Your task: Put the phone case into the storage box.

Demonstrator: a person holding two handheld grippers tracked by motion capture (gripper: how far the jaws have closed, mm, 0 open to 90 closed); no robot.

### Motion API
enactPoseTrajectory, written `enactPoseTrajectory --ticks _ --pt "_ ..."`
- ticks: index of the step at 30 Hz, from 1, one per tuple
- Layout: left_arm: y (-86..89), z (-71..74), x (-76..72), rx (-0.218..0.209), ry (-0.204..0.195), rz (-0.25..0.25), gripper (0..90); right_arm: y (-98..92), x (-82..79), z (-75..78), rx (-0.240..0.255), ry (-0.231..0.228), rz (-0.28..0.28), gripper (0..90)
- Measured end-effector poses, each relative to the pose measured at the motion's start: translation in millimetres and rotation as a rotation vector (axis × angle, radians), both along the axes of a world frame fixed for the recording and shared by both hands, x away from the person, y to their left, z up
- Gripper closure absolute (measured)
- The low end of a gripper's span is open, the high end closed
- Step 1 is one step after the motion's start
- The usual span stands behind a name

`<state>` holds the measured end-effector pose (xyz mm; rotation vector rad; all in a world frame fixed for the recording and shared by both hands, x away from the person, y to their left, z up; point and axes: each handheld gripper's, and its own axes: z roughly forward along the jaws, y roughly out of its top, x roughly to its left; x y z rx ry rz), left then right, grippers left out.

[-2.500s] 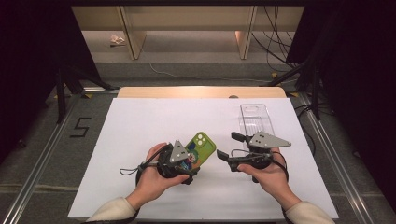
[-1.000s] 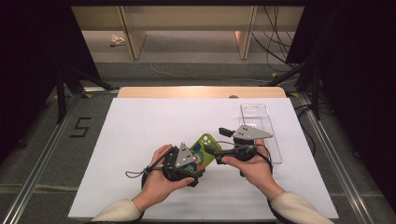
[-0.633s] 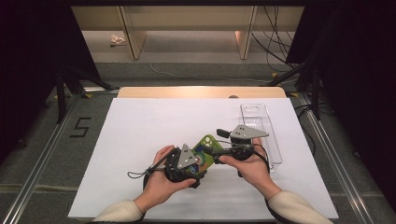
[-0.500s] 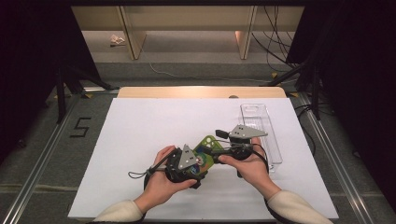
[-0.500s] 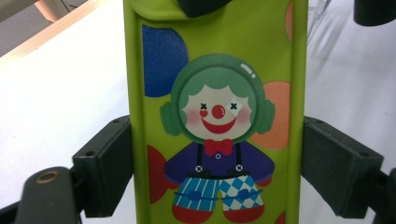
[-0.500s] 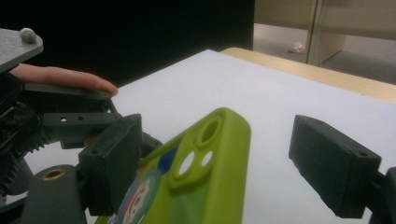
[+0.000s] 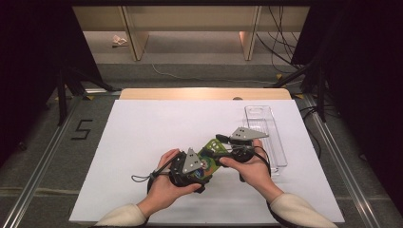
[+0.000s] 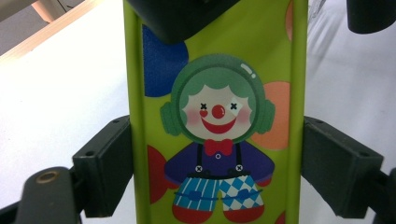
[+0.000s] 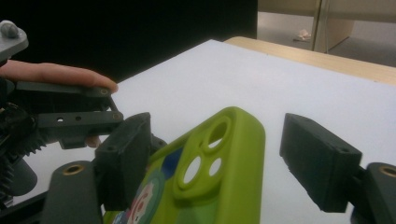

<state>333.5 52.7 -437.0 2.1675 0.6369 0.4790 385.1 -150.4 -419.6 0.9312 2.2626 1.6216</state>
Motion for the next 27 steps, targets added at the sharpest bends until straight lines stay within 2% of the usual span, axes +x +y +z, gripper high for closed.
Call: enactPoseTrajectory --ticks 14,27 --pt "-1.2 -0.2 -0.8 0.003 -0.003 -0.006 16.4 1.6 -0.2 0.1 0.000 0.031 -0.007 42.7" --pt "-1.4 0.0 -1.0 0.001 -0.007 -0.006 16.4 1.8 0.5 0.9 0.003 0.042 -0.008 50.8"
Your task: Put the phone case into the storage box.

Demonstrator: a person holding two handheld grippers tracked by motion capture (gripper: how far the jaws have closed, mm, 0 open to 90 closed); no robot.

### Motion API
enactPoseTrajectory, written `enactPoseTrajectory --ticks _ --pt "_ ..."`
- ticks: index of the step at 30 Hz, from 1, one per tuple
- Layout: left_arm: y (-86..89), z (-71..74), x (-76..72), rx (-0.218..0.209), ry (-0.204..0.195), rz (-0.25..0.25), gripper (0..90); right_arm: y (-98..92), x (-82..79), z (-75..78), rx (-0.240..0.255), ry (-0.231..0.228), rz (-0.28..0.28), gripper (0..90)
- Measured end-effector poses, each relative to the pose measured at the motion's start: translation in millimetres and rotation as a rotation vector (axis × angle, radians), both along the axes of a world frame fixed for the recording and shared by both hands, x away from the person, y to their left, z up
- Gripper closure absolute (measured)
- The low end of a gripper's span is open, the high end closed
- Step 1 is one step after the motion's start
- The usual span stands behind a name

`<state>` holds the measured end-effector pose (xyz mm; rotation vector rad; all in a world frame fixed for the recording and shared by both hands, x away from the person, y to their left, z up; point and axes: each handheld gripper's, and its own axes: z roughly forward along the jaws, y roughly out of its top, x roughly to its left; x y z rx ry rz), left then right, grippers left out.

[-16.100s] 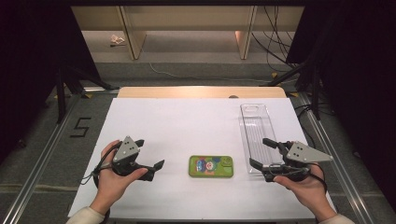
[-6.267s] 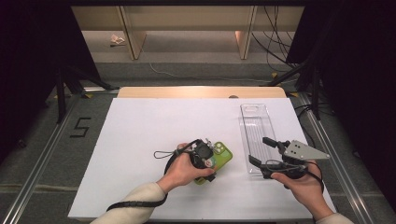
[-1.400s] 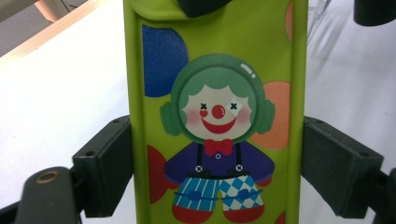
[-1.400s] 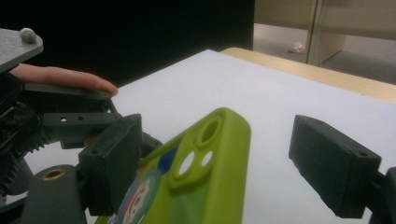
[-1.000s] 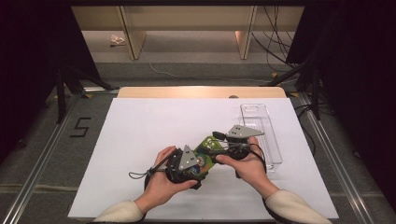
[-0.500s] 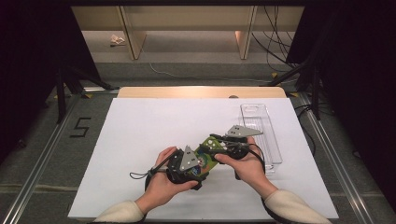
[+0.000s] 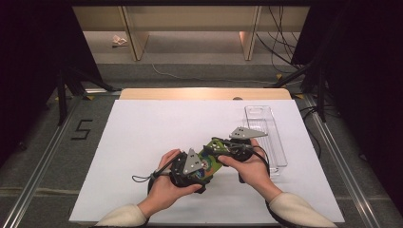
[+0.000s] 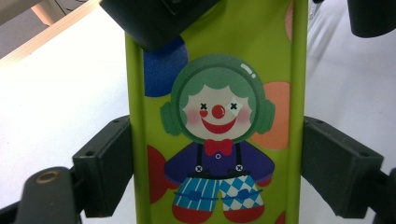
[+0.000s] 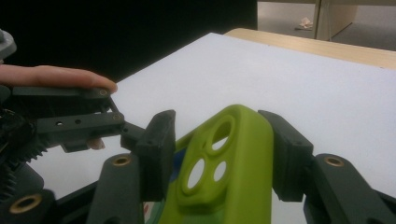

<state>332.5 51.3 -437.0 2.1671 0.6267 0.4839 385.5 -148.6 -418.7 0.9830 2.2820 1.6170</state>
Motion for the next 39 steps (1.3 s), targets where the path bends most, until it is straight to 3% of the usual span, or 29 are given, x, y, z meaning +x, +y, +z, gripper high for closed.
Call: enactPoseTrajectory --ticks 13,27,39 --pt "-0.1 -0.8 0.0 0.007 -0.002 0.000 16.4 -1.1 1.0 2.2 0.026 0.010 -0.001 60.9" --pt "-1.8 -2.8 0.7 0.024 -0.006 0.001 16.4 -0.1 -0.4 7.8 0.095 0.044 0.041 74.0" --pt "-2.6 -1.3 0.6 0.007 -0.018 0.004 15.8 4.8 -4.6 15.9 0.088 0.026 0.055 77.4"
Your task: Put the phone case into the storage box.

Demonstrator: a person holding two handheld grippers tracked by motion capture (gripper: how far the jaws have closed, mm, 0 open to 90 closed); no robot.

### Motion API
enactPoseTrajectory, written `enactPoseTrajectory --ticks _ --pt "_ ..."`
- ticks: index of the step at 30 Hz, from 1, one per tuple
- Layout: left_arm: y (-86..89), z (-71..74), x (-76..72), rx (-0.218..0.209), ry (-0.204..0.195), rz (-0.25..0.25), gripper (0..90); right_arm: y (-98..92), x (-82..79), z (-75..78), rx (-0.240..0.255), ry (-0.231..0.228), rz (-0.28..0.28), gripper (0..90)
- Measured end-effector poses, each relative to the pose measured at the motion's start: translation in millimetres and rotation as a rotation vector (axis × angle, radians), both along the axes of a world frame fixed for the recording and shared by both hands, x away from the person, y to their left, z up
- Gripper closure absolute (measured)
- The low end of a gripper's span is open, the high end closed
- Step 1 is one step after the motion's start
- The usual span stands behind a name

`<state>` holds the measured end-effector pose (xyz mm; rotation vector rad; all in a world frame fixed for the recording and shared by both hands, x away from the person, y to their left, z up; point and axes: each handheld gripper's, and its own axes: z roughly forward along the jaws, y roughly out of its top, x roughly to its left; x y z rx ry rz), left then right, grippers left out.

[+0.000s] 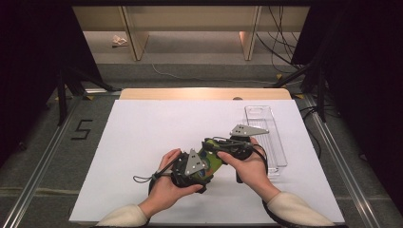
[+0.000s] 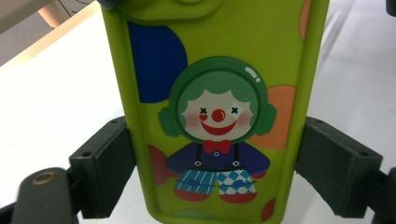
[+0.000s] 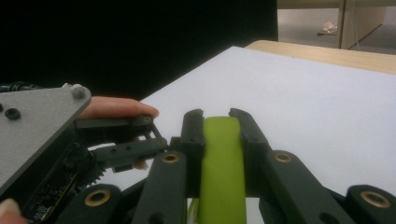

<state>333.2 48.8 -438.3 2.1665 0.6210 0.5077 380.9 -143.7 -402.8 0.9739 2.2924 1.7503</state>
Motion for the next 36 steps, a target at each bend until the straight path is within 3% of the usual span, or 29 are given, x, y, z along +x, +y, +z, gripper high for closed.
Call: enactPoseTrajectory --ticks 3,7,17,23,36 --pt "1.7 2.3 1.0 -0.021 -0.006 0.010 18.8 -0.4 -0.6 2.8 -0.005 -0.006 0.011 77.6" --pt "5.7 5.1 3.1 -0.044 -0.015 0.016 16.2 -4.2 1.4 7.2 -0.001 -0.018 0.013 77.6" --pt "13.4 6.1 5.7 -0.077 -0.013 -0.022 16.3 -9.5 4.0 14.4 -0.026 -0.036 0.045 77.5" --pt "19.8 4.3 9.1 -0.078 -0.002 -0.028 18.0 -10.1 3.8 18.3 -0.068 -0.051 0.087 77.5" --pt "20.1 2.3 9.8 -0.090 0.019 -0.050 18.9 -12.2 5.2 25.8 -0.210 -0.087 0.205 77.5"
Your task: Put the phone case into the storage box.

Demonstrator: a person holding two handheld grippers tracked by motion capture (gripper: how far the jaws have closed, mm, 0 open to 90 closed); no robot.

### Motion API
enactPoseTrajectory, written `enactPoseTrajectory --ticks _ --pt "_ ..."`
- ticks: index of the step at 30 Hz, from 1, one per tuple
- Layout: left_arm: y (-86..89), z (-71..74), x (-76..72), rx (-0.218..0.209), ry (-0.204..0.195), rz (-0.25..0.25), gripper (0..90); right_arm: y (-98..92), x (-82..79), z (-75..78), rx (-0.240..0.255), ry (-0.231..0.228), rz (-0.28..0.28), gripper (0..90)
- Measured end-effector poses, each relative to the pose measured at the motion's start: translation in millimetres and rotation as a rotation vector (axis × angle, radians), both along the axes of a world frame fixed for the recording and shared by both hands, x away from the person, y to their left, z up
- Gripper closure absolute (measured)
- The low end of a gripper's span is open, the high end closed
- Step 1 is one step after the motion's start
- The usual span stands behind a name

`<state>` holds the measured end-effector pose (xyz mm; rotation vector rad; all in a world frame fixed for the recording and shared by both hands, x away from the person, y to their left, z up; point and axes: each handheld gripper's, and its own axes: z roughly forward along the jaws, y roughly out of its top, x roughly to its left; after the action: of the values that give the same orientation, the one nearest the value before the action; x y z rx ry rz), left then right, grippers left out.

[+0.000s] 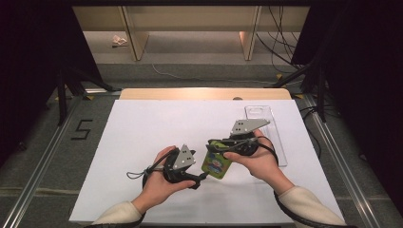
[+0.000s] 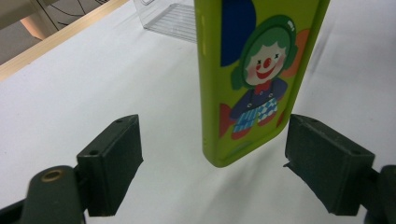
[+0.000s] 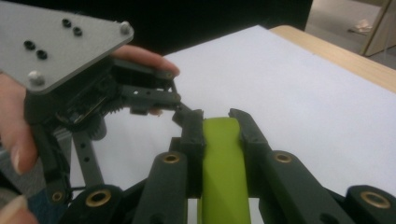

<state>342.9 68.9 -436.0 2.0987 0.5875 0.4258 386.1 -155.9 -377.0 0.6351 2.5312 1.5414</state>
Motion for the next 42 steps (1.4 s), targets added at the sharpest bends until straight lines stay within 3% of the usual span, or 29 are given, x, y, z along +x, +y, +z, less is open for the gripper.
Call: enactPoseTrajectory --ticks 5,18,30,42 --pt "-0.3 -0.6 0.2 0.000 0.006 -0.007 19.0 1.0 -0.4 1.3 -0.049 -0.006 0.034 77.5" --pt "-1.3 -4.9 2.0 -0.008 0.041 -0.046 22.9 0.8 -0.4 2.4 -0.100 0.010 0.102 77.5" --pt "-2.0 -14.1 6.0 0.033 0.068 -0.077 22.5 3.8 -3.5 5.3 -0.086 0.021 0.137 77.5" --pt "-4.3 -20.8 8.1 0.061 0.088 -0.146 26.0 8.0 -5.8 4.7 -0.062 0.041 0.152 77.5"
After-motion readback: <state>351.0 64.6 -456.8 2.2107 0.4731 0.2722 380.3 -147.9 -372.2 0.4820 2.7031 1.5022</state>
